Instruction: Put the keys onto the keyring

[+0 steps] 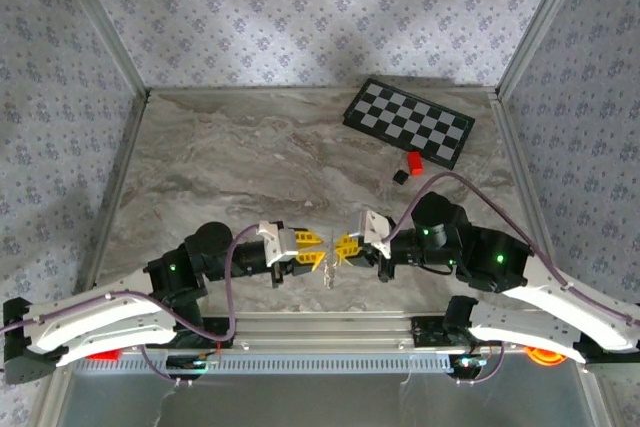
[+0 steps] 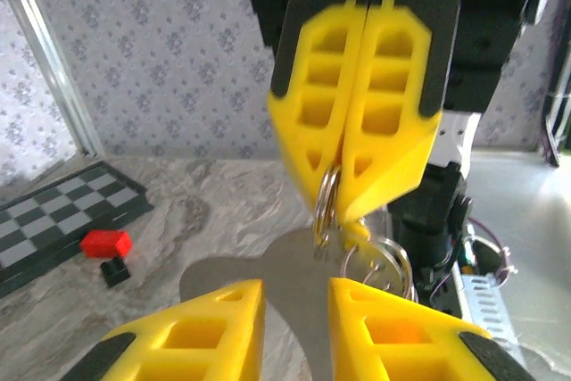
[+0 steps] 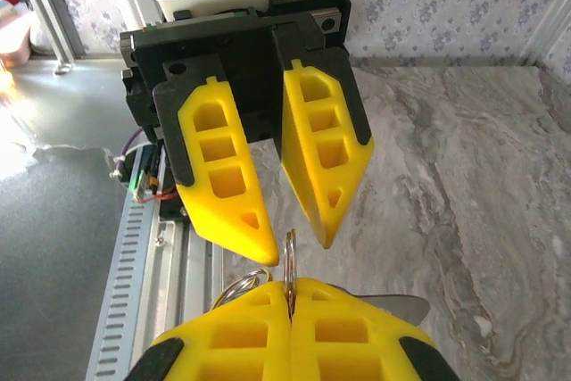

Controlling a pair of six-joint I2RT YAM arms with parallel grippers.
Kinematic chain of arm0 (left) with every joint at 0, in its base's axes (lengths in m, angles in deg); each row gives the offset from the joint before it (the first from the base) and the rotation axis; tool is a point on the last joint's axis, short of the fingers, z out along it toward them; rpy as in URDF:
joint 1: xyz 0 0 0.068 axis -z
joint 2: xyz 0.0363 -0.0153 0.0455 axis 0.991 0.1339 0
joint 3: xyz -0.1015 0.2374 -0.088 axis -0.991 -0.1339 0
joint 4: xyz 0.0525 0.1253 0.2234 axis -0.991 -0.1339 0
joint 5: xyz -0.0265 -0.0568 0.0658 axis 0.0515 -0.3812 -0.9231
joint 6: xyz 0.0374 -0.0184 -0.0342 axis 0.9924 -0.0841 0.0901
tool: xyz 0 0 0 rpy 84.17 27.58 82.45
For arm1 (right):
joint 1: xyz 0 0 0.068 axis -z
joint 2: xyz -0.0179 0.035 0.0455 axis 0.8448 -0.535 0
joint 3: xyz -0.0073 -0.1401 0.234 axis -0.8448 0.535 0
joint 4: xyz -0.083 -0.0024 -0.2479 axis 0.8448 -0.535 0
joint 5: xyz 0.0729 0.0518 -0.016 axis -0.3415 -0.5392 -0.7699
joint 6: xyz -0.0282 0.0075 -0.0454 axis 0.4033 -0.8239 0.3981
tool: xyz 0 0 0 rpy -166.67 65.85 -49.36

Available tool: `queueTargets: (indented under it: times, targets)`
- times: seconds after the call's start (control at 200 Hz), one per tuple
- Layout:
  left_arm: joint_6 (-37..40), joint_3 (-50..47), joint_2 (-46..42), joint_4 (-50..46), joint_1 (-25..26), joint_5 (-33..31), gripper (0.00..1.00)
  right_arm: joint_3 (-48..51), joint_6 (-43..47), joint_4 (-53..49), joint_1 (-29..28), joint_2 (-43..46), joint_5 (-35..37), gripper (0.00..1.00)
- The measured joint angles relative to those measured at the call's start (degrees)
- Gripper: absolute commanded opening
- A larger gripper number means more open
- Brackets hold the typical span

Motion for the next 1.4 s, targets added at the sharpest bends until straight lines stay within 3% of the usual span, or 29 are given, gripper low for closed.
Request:
queueTargets:
  times: [0.545, 0.77, 1.139, 1.399]
  targets:
    - [2.6, 3.02, 3.32, -5.73, 0.02, -1.01, 0.28, -4.35, 1.88, -10.51, 0.0, -6.19, 0.48, 0.0]
    - [2.95, 3.02, 4.7, -5.57, 0.07, -0.11, 0.21, -4.44, 2.03, -11.87, 0.0, -6.54, 0.48, 0.0]
    - [2.97, 3.04, 5.46, -5.07, 0.07, 1.95, 0.28, -4.55, 2.49, -11.87, -0.02, -7.15, 0.48, 0.0]
    - [2.89, 3.04, 5.46, -5.03, 0.07, 2.05, 0.14, -4.55, 2.51, -11.85, -0.13, -7.26, 0.46, 0.0]
